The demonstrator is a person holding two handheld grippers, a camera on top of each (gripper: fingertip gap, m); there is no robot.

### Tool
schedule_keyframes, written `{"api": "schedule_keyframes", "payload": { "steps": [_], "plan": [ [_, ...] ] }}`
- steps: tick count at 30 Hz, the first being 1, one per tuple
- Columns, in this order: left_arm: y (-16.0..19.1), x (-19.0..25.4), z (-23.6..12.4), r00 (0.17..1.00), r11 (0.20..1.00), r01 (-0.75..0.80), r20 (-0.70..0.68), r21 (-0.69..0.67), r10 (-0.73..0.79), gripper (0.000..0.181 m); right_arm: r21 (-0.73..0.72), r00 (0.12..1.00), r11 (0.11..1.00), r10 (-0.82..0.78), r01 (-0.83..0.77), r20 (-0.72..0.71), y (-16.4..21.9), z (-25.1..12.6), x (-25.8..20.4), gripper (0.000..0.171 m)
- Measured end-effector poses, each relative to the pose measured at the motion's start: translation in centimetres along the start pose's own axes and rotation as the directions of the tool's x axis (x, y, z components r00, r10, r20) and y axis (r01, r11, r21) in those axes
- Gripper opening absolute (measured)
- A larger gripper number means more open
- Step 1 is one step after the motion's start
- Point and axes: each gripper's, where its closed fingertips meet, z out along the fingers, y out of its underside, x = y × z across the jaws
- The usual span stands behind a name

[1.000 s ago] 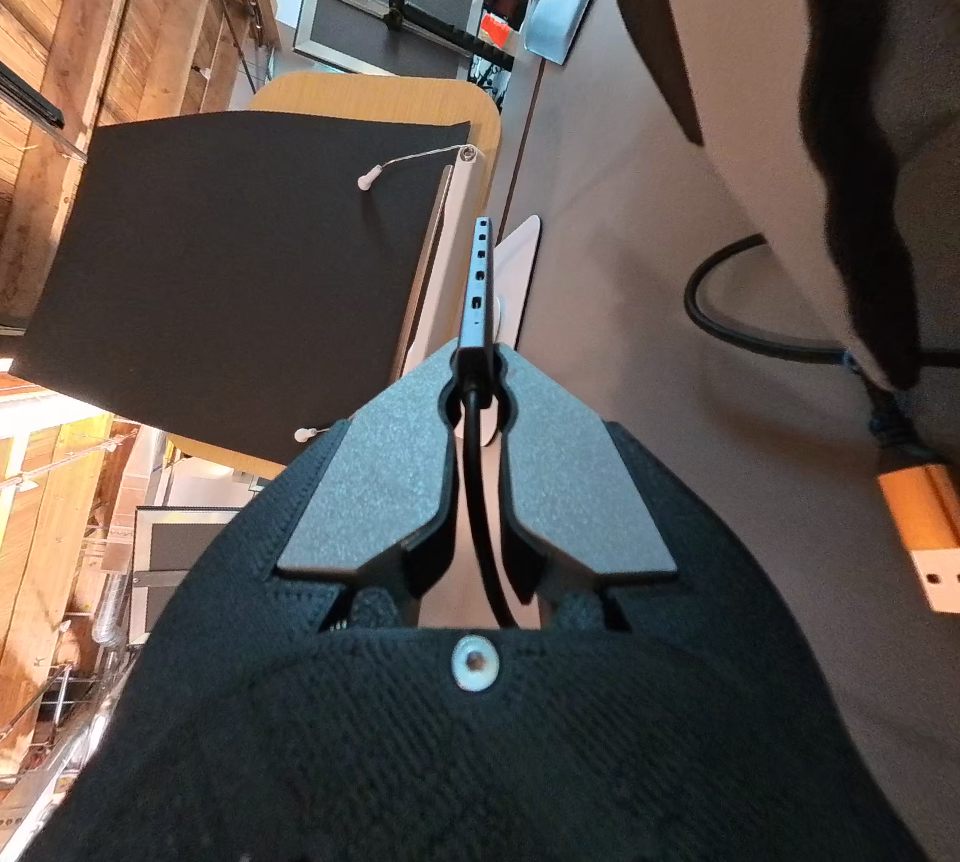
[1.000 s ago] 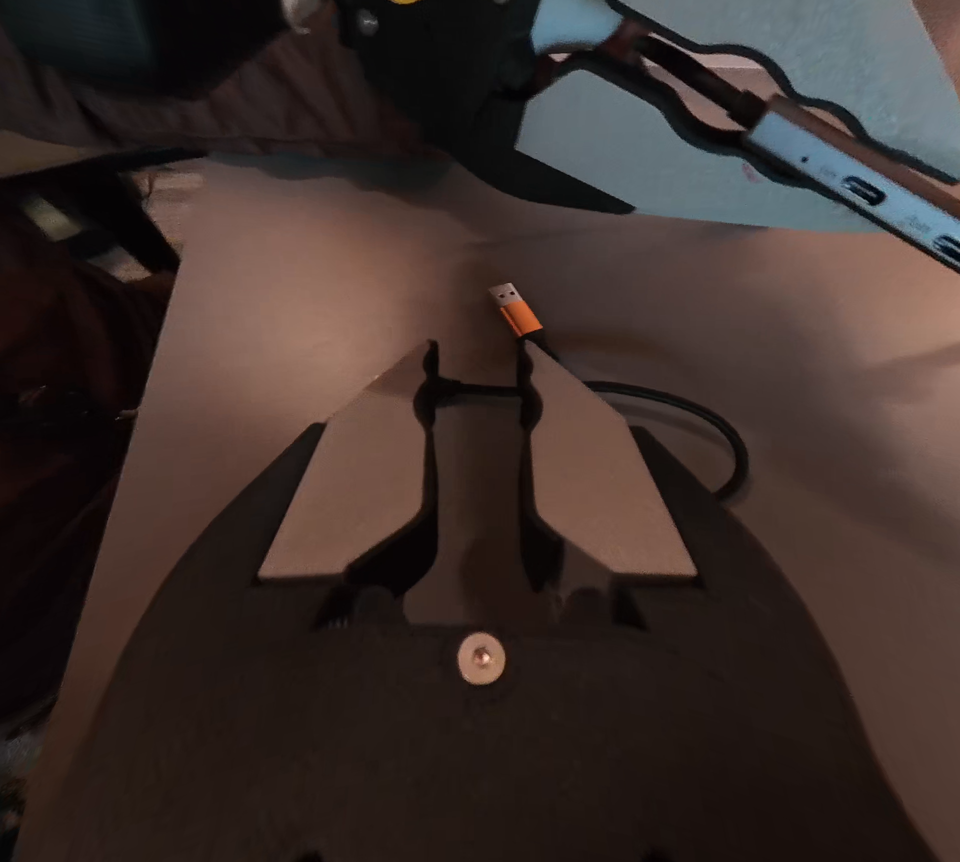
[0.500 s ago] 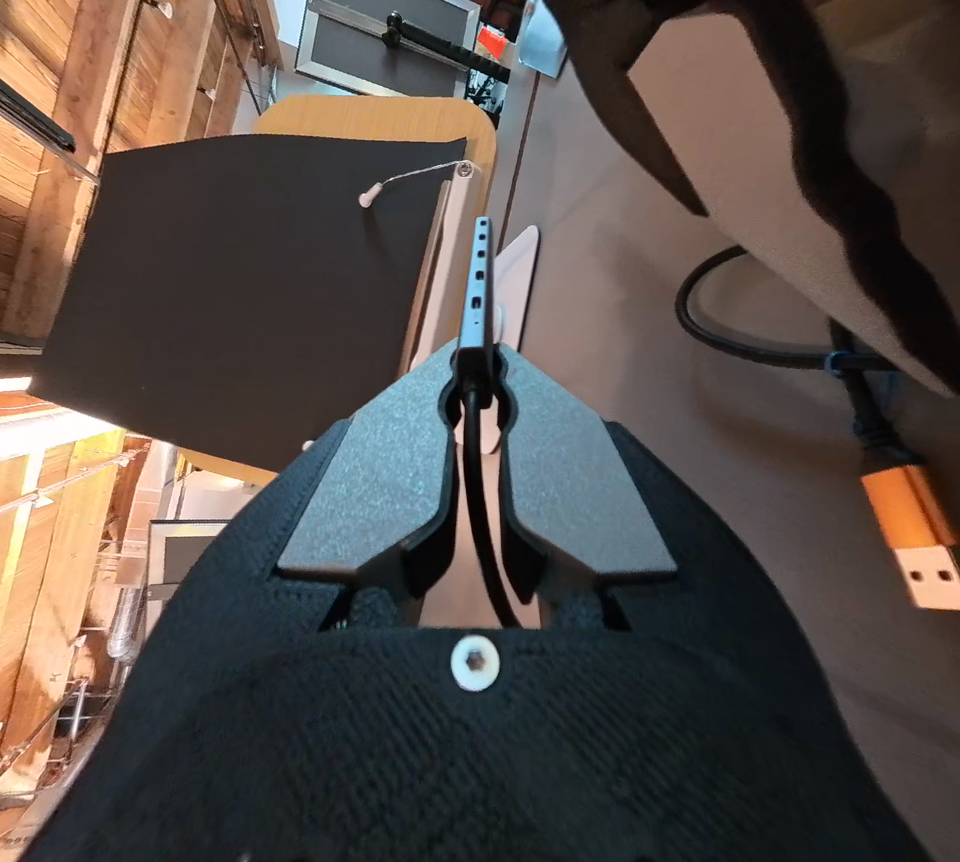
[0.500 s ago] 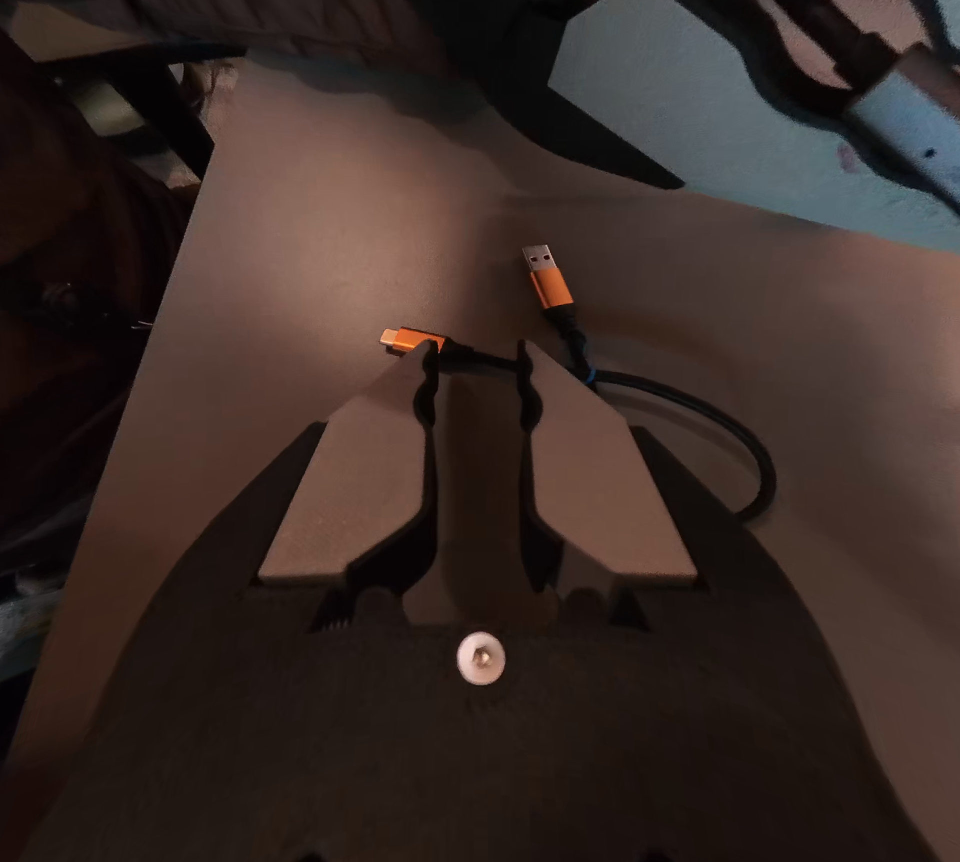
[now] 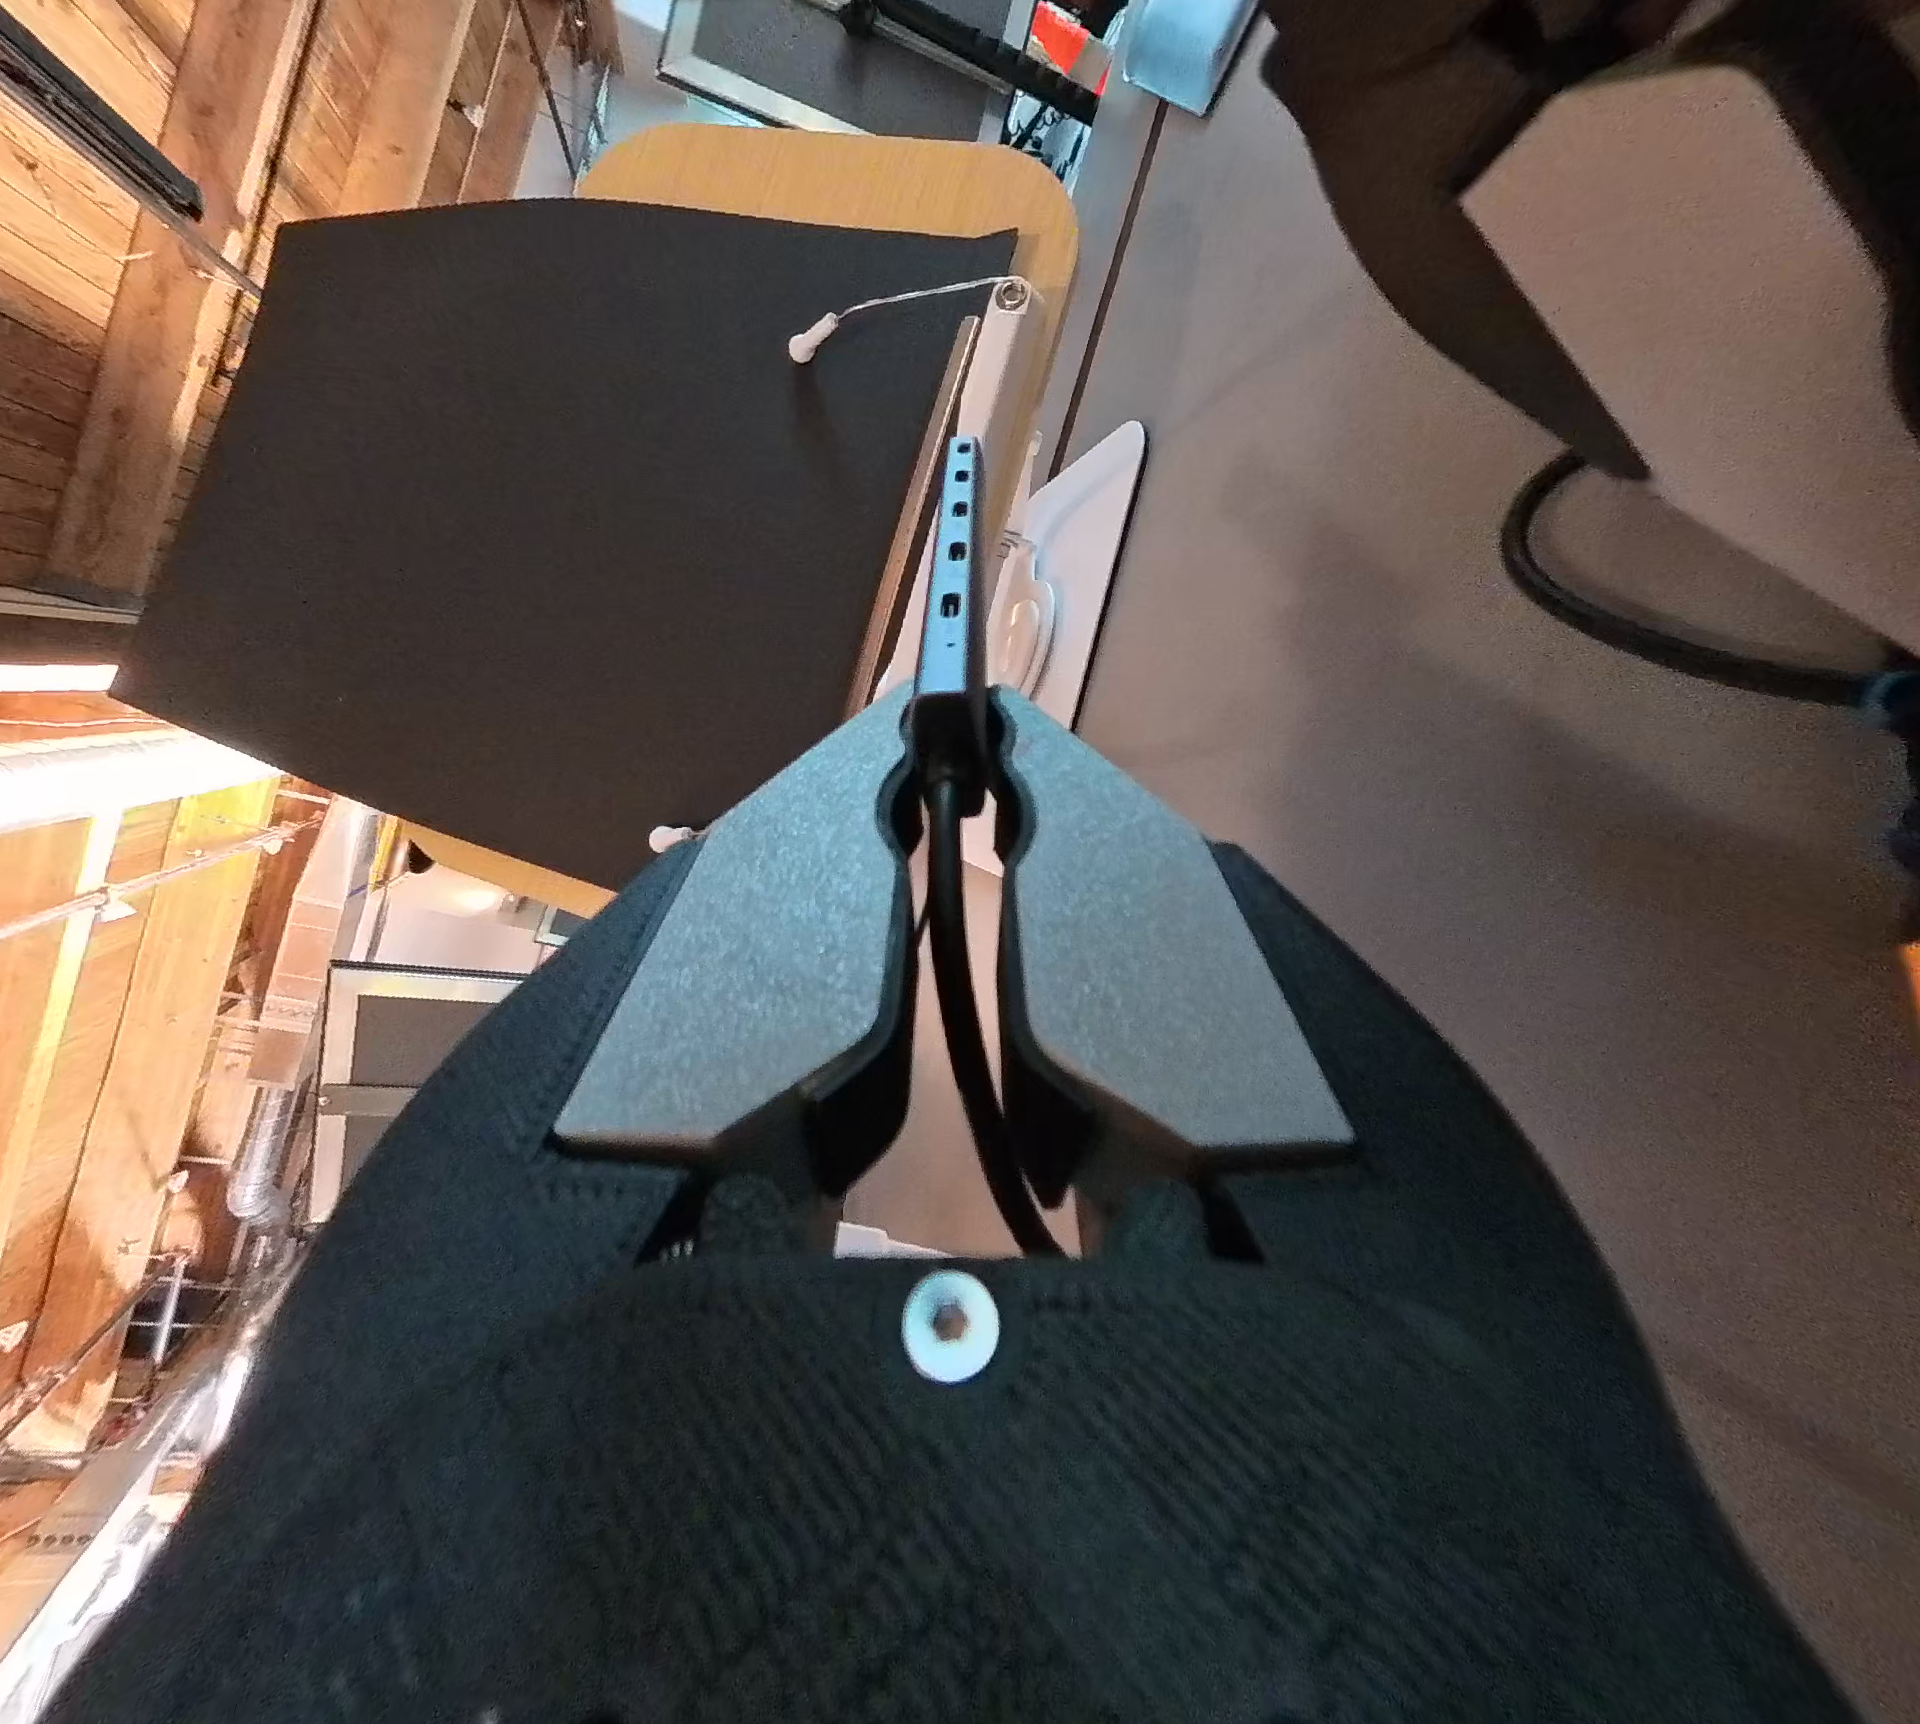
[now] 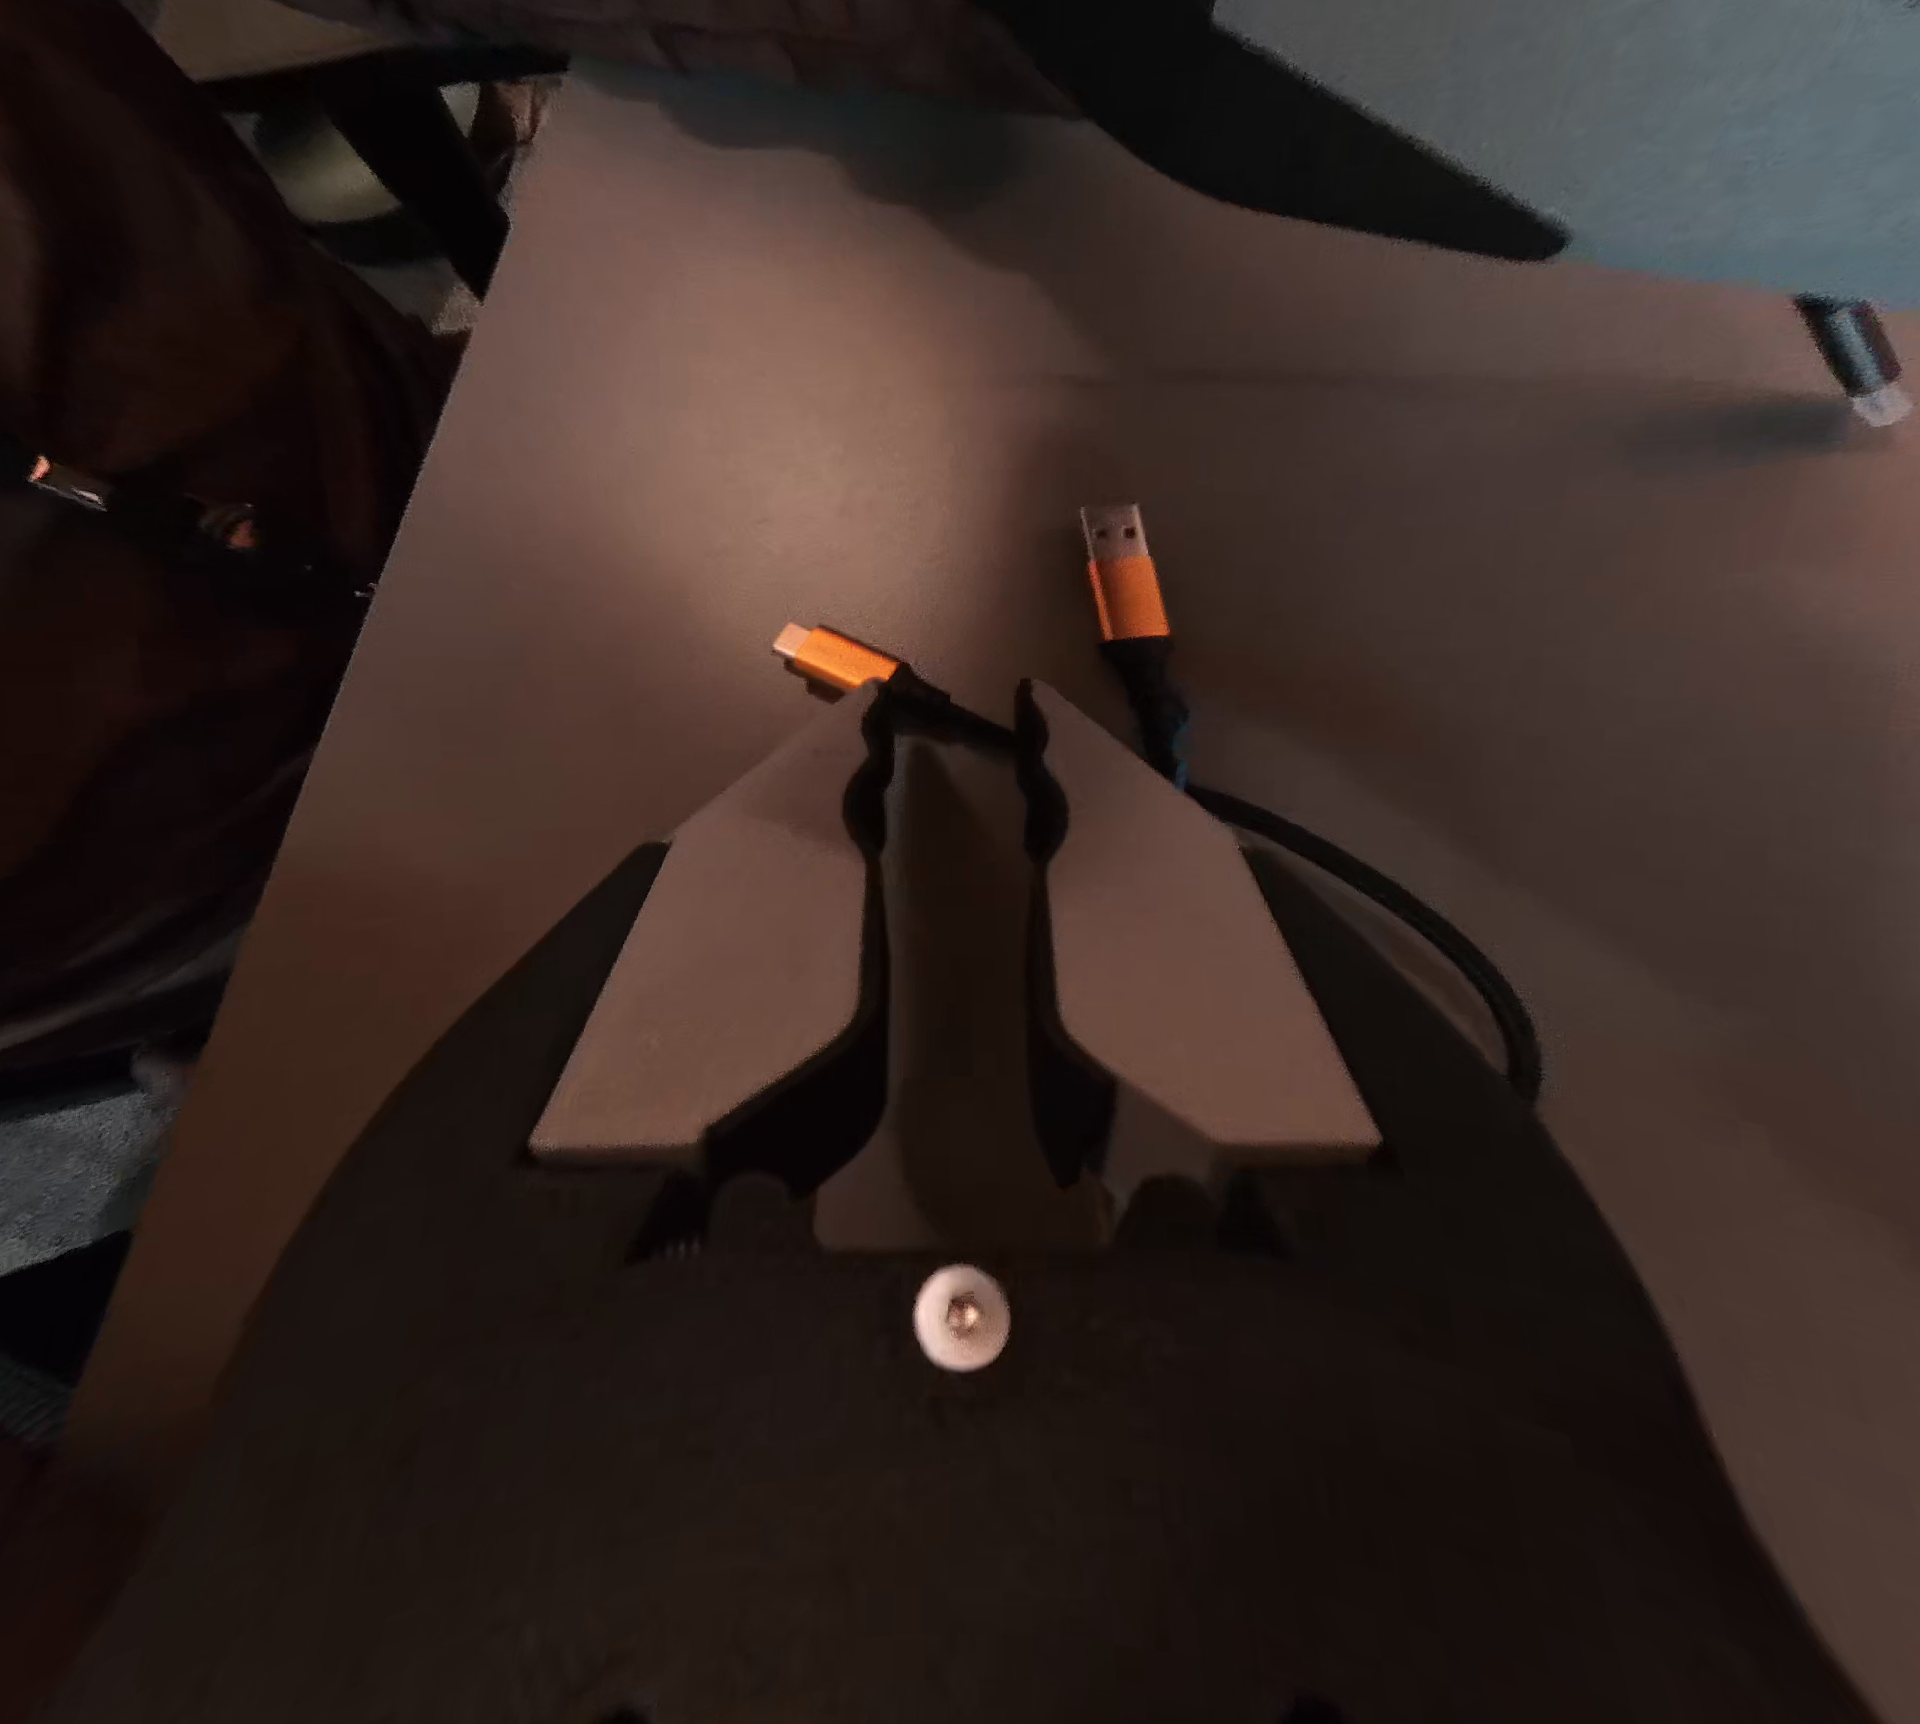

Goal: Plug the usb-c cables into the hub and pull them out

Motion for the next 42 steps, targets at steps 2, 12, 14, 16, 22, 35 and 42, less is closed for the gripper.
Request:
{"api": "schedule_keyframes", "payload": {
  "steps": [2,12,14,16,22,35,42],
  "plan": [
    [-0.1,0.1,0.0,1.0,1.0,-0.005,-0.003,0.001,0.005,0.006,0.025,1.0,1.0,0.004,-0.004,-0.005,-0.3,-0.2,0.2,0.019],
    [0.0,-0.1,0.0,1.0,1.0,0.001,0.003,0.0,-0.001,0.006,0.016,0.998,0.999,0.032,-0.033,0.059,0.2,0.8,-0.7,0.01],
    [0.0,-0.1,0.0,1.0,1.0,0.001,0.003,-0.001,-0.001,0.006,0.027,0.995,0.997,0.066,-0.068,0.071,0.2,0.8,-0.6,0.007],
    [0.0,-0.1,0.0,1.0,1.0,0.001,0.001,-0.001,-0.001,0.006,0.035,0.99,0.992,0.119,-0.122,0.078,0.1,0.8,-0.3,0.004],
    [0.6,-0.4,0.1,1.0,1.0,0.018,0.011,-0.021,-0.018,0.006,0.059,0.967,0.977,0.211,-0.205,-0.144,0.3,0.1,2.9,0.003],
    [1.7,-0.7,0.4,0.999,0.999,0.035,0.023,-0.04,-0.034,0.006,0.253,0.676,0.829,0.554,-0.498,-0.485,3.2,-4.3,9.9,0.0],
    [0.9,0.2,0.4,1.0,1.0,0.016,-0.015,0.008,-0.016,0.006,0.322,0.59,0.768,0.634,-0.553,-0.5,4.6,-6.2,11.0,0.0]
  ]
}}
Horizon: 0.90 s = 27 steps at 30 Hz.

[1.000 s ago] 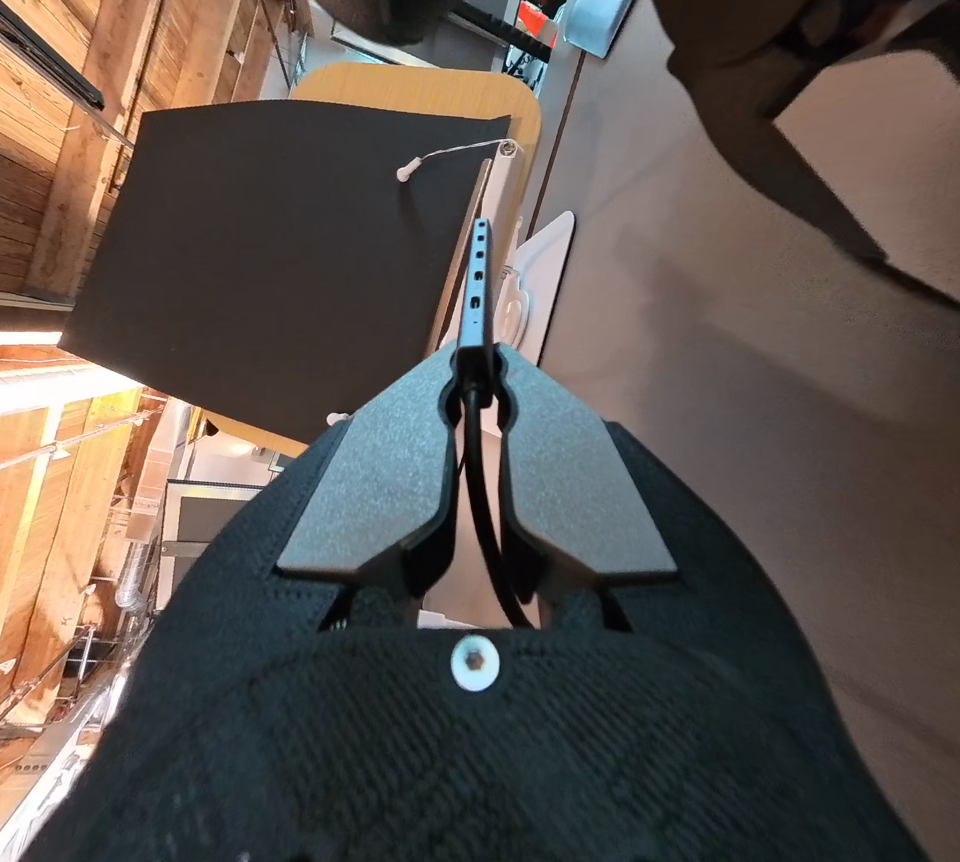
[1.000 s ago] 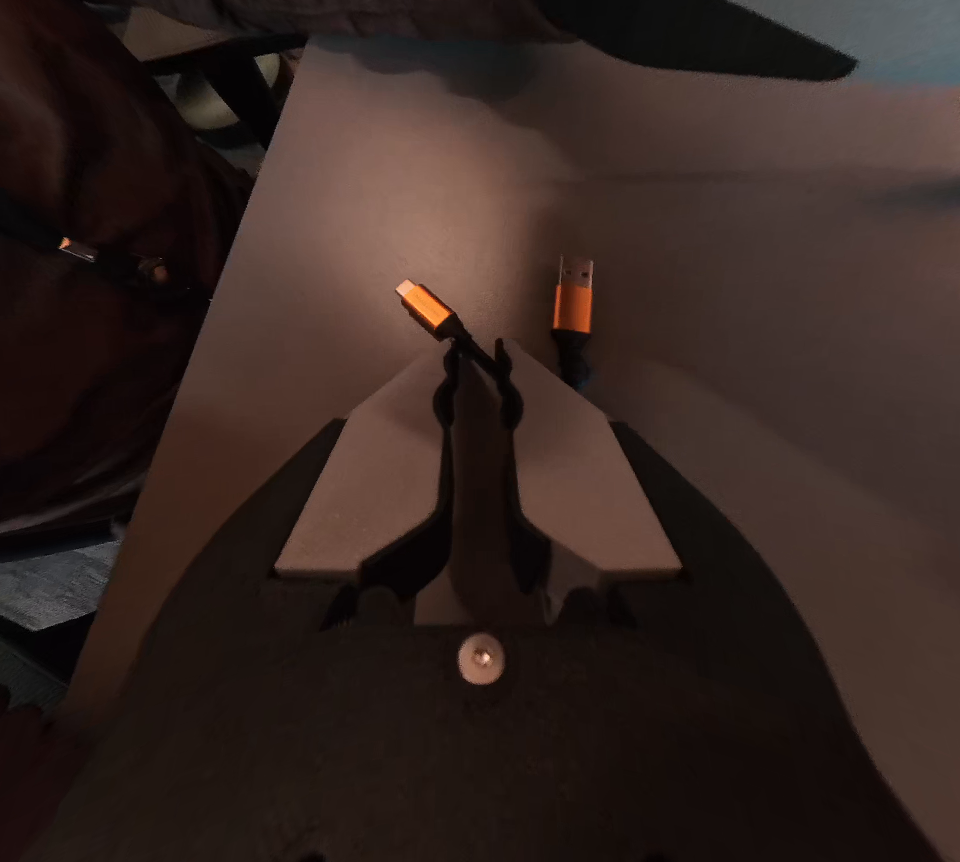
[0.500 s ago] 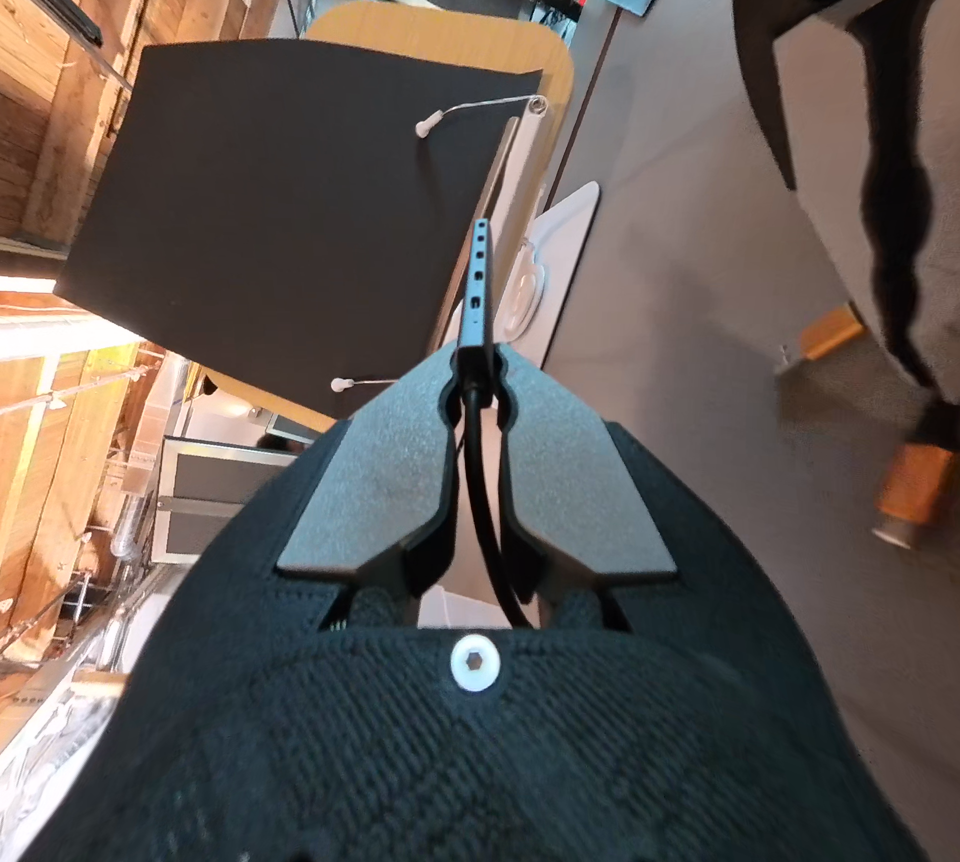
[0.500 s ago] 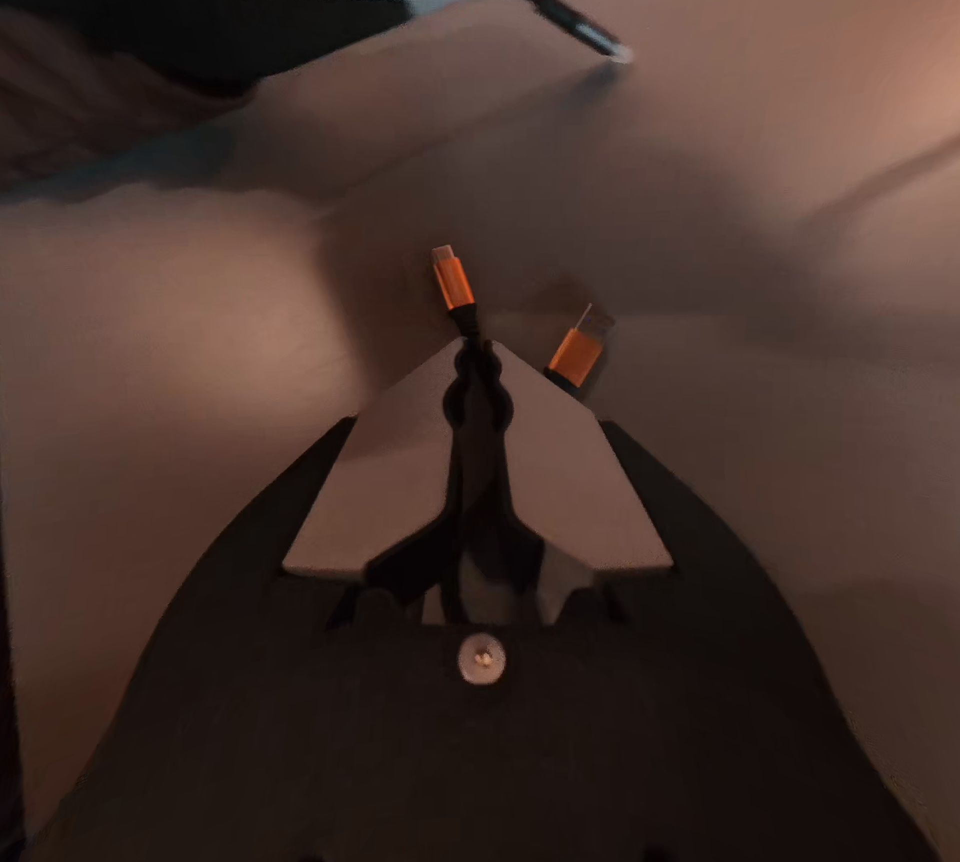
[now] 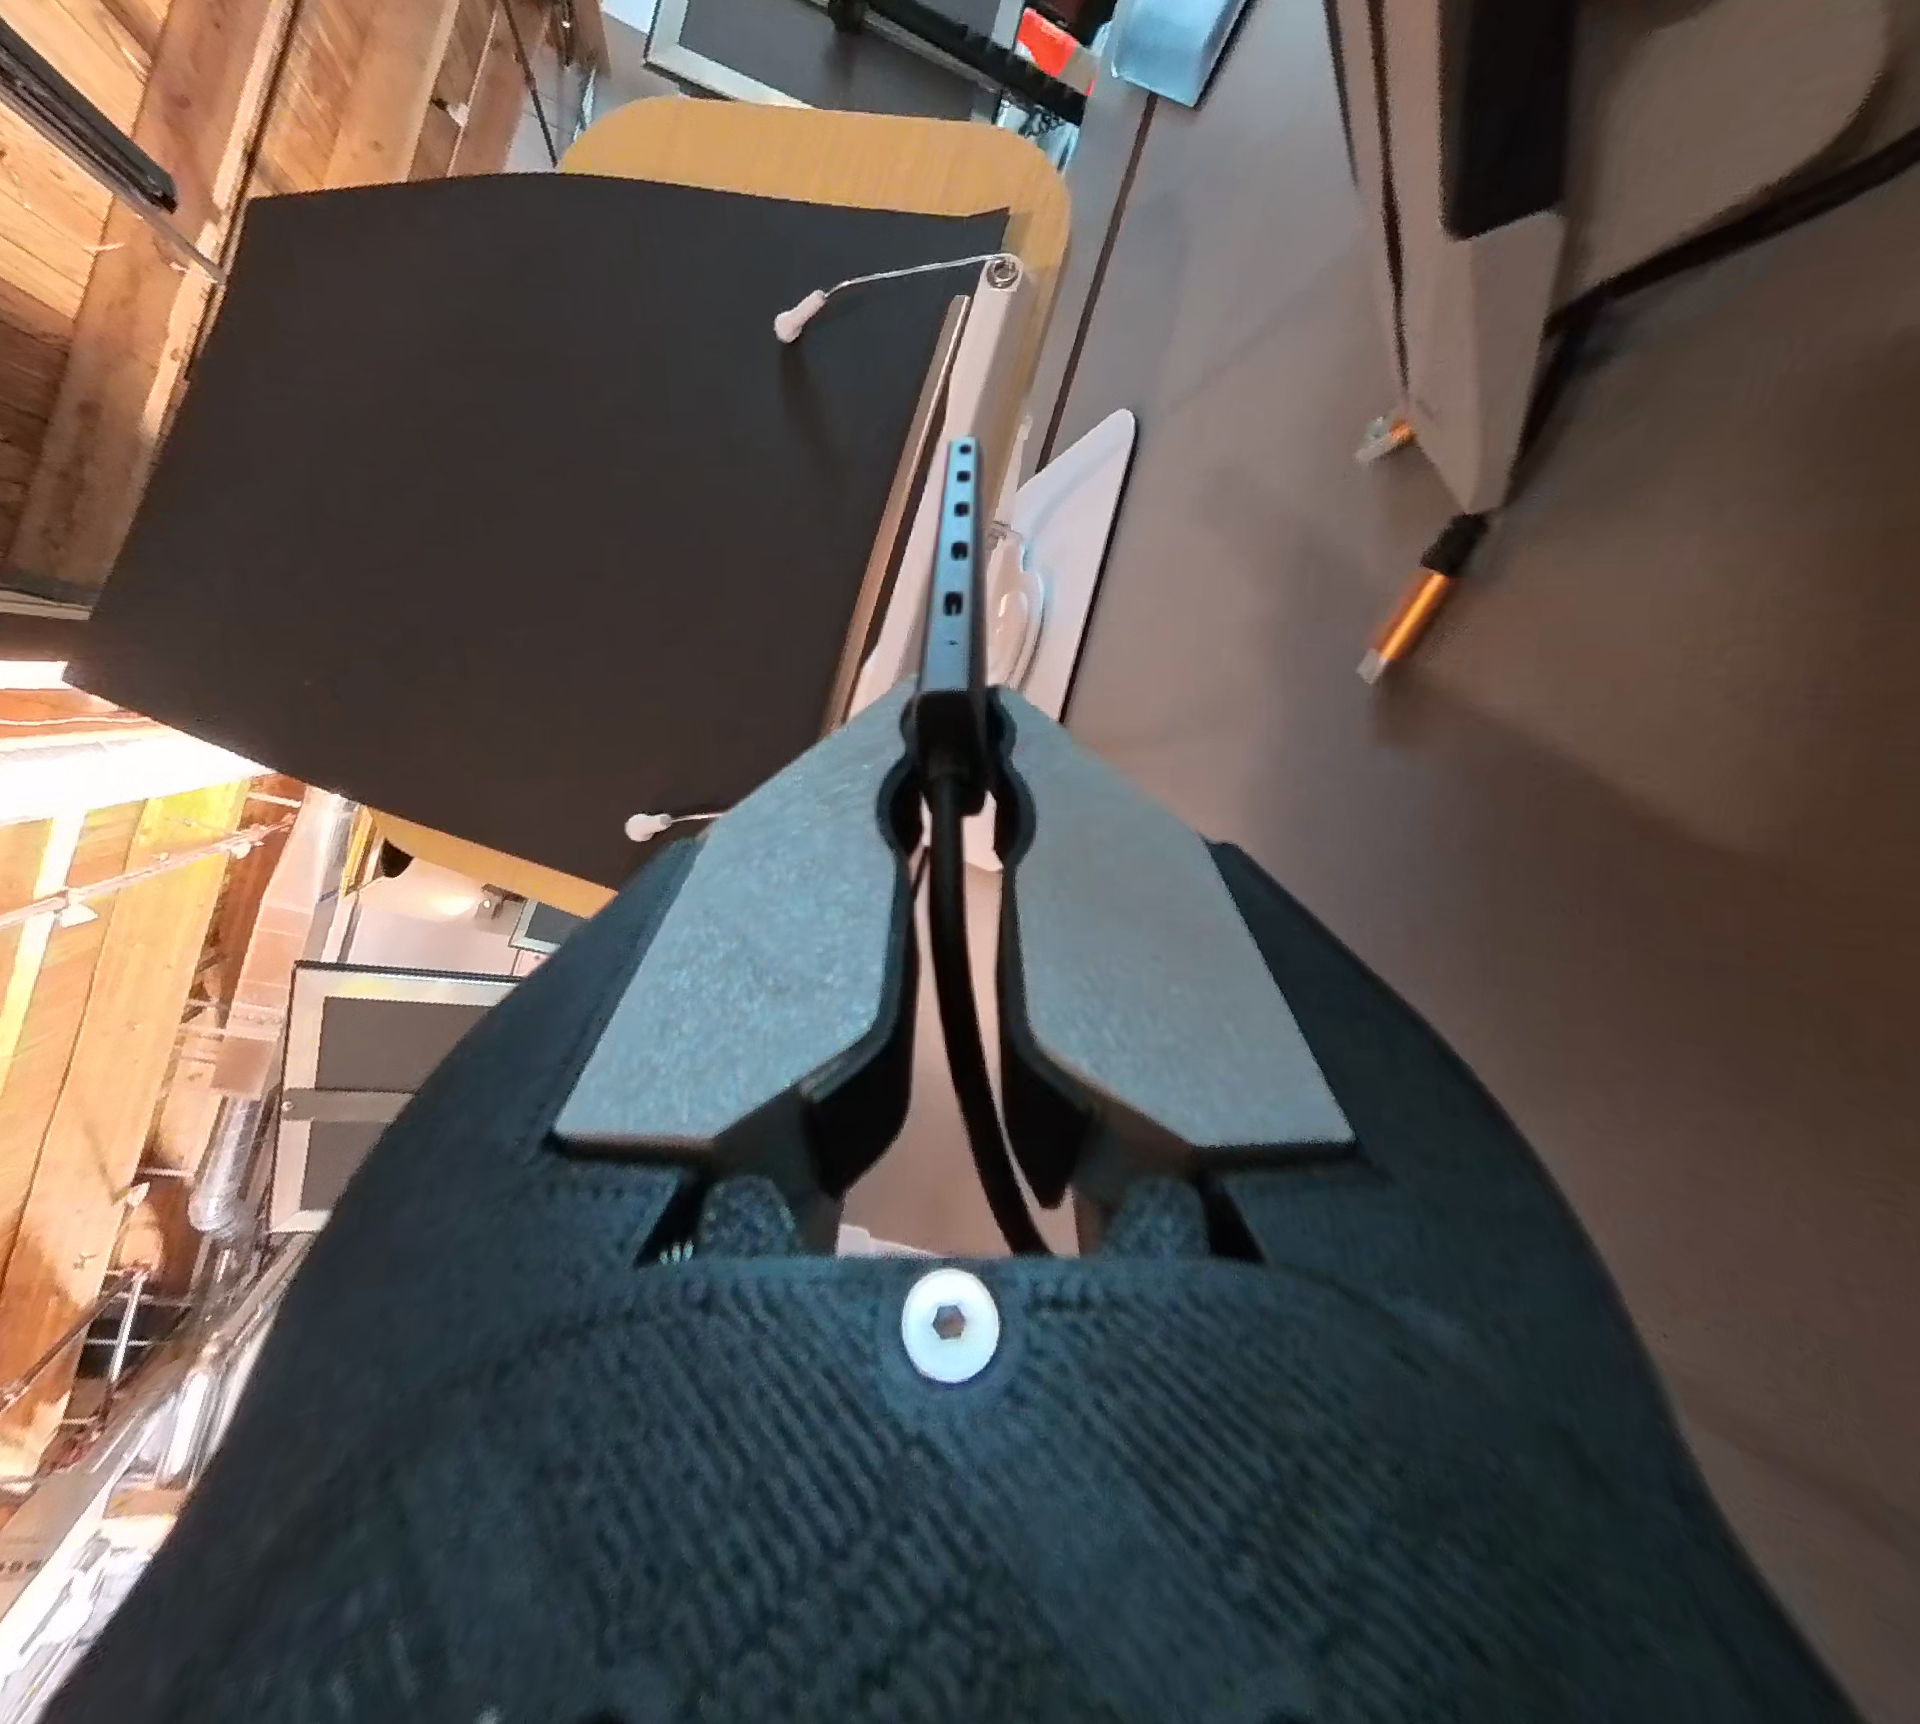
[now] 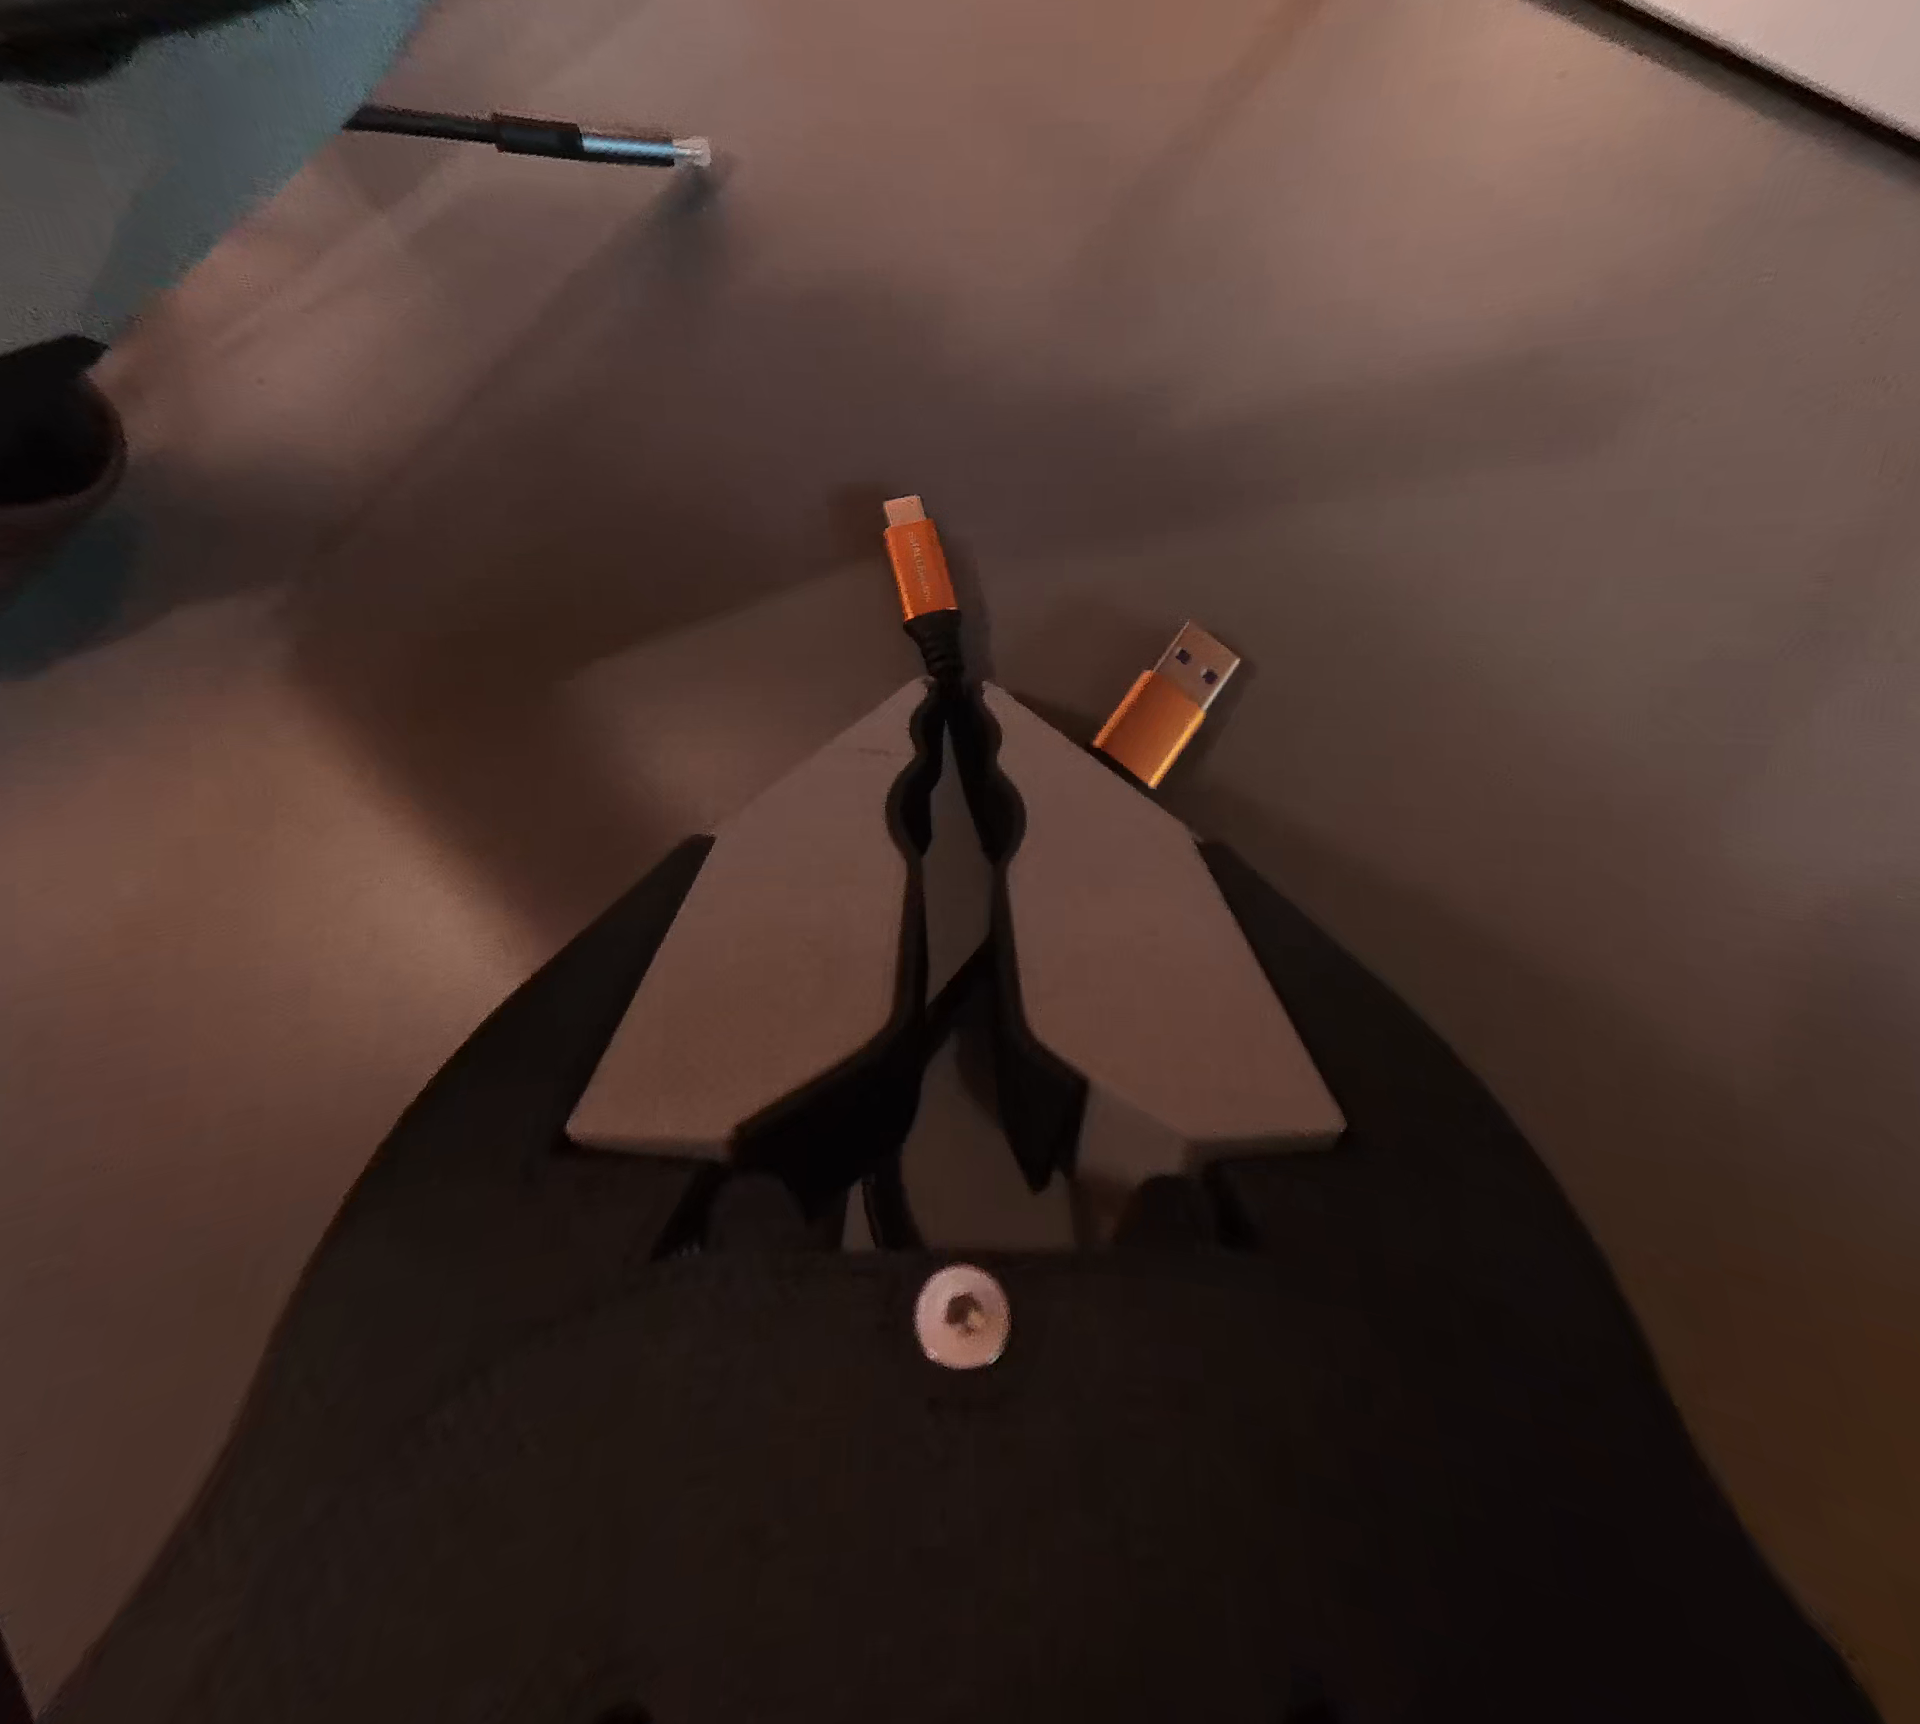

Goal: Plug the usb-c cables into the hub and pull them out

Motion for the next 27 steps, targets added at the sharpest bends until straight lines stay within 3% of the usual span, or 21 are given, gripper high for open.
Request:
{"api": "schedule_keyframes", "payload": {
  "steps": [4,13,20,27],
  "plan": [
    [0.2,0.7,0.2,1.0,1.0,-0.007,-0.031,-0.008,0.006,0.006,0.055,1.0,0.998,-0.024,0.024,-0.005,-1.0,-0.8,0.0,0.003],
    [-0.4,2.3,0.1,0.994,0.999,-0.034,-0.099,0.023,0.036,0.006,0.393,0.996,0.916,-0.073,0.087,-0.052,-6.2,-5.2,-0.4,0.02],
    [-2.8,2.7,-0.8,0.99,0.993,-0.001,-0.14,0.116,0.018,0.006,0.402,0.992,0.913,-0.023,0.073,-0.128,-6.2,-5.4,1.2,0.018],
    [-3.0,2.2,-1.2,0.985,0.987,0.078,-0.166,0.141,-0.054,0.005,0.427,0.997,0.902,-0.047,0.065,-0.053,-6.4,-6.0,0.8,0.04]
  ]
}}
